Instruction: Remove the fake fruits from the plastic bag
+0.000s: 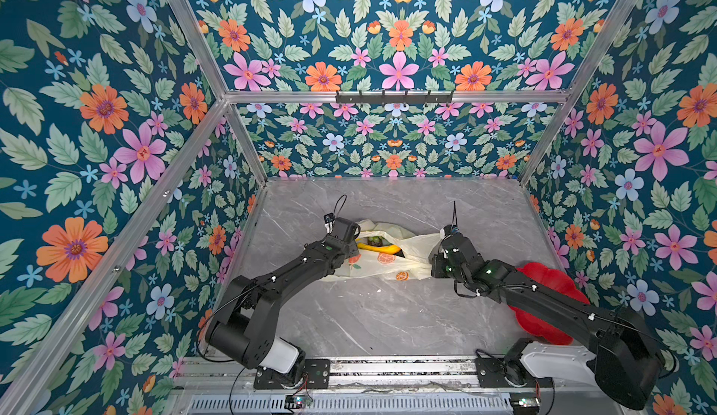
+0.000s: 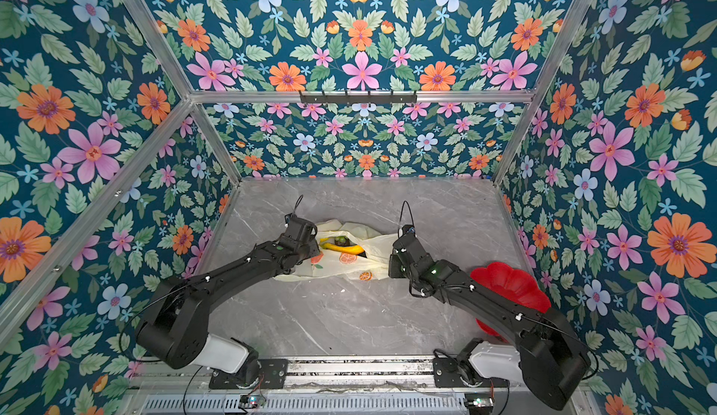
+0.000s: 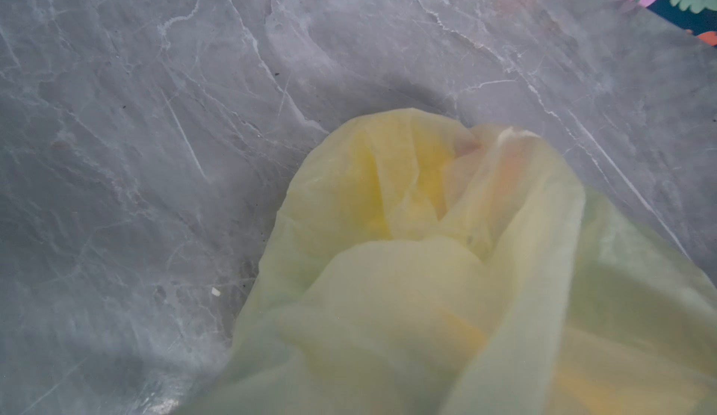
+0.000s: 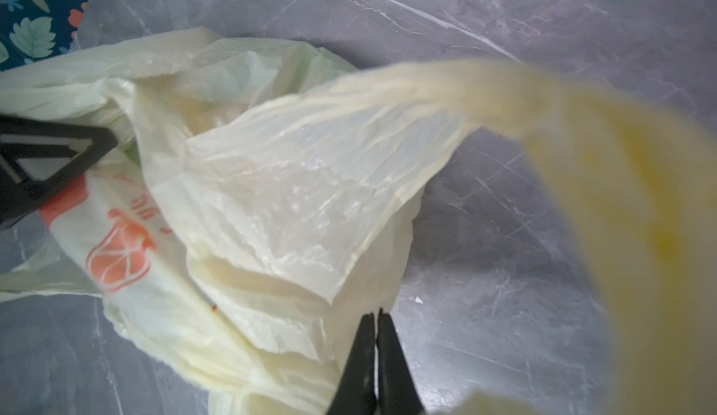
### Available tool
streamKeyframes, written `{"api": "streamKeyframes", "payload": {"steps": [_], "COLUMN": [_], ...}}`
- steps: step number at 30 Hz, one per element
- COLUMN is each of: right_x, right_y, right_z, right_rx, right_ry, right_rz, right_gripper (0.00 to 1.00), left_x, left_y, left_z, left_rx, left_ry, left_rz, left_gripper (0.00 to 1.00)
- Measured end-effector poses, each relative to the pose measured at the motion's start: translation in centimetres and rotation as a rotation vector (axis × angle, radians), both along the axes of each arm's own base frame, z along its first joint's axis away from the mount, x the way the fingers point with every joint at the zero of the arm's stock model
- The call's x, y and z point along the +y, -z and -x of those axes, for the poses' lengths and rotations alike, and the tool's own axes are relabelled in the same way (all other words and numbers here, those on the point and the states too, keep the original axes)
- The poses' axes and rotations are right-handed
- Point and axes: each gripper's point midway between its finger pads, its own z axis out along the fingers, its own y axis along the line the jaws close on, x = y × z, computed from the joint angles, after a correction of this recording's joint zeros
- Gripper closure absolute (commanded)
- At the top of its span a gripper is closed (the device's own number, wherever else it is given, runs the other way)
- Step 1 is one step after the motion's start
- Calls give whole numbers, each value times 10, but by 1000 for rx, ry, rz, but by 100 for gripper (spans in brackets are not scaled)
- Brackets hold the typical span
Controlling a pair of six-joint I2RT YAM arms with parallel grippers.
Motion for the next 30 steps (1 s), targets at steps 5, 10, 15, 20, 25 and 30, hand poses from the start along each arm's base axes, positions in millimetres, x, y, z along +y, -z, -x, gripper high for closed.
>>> {"api": "streamKeyframes", "payload": {"steps": [5,10,15,20,25,30], "right_x": [-8,-3,-20,-36,-23,-11], "right_y": [-5,-6,5,14,1,-24], "right_z": [-12,-17,-21,-22,-26,-20], "right_rx": [9,23,73,130,116,68], "right_ry": [36,27,99,163,120,65], "right_rz": [-17,-23,-32,-96,-141,-65], "right_gripper": [100,100,100,100,83,33], "left_x": [10,26,30,31,33,27], "left_y": [-13,-18,-26,-32,-31,-30], "left_z": [5,10,14,14,13,13], "left_rx": [-75,-132,-183,-225,-238,-240], "left_ry": [28,25,32,49,60,109], "left_rz": [39,85,136,160,150,135], "left_gripper": [88,99,100,100,100,100]}}
